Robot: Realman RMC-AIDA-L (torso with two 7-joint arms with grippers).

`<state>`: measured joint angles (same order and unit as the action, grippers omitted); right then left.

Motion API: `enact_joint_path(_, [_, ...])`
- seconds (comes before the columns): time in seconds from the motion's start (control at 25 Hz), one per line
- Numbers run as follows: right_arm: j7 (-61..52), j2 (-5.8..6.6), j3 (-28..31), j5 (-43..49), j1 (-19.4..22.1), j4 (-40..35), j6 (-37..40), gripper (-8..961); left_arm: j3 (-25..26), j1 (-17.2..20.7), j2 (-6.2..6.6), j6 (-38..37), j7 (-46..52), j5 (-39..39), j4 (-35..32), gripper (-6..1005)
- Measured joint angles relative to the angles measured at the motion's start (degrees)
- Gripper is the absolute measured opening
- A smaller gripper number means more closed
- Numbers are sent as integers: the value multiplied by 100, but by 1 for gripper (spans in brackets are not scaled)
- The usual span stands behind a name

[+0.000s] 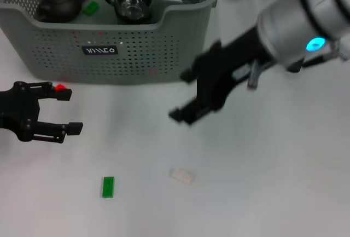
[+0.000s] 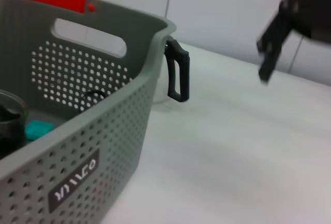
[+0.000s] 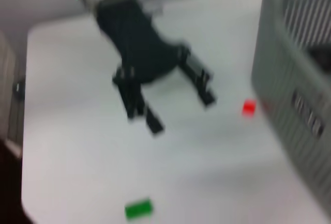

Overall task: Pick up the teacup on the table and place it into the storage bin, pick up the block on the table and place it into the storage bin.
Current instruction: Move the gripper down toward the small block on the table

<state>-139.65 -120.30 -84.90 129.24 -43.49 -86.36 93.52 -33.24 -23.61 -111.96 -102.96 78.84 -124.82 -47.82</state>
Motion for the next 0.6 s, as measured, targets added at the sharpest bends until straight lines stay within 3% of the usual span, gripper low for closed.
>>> enact_joint_path(0.16, [-293, -18, -530, 271, -289, 604, -40, 827, -41, -1, -7, 40, -73, -112, 7, 873])
enact_joint_path(0.4, [-394, -60, -1392, 274, -1180, 2404, -815, 827, -18, -47, -27, 67, -105, -130, 54, 875])
enact_joint_path(0.6, [-397, -76, -1898, 236, -1278, 2611, -1288, 826, -6, -62, -24, 60, -51, -119, 63, 880])
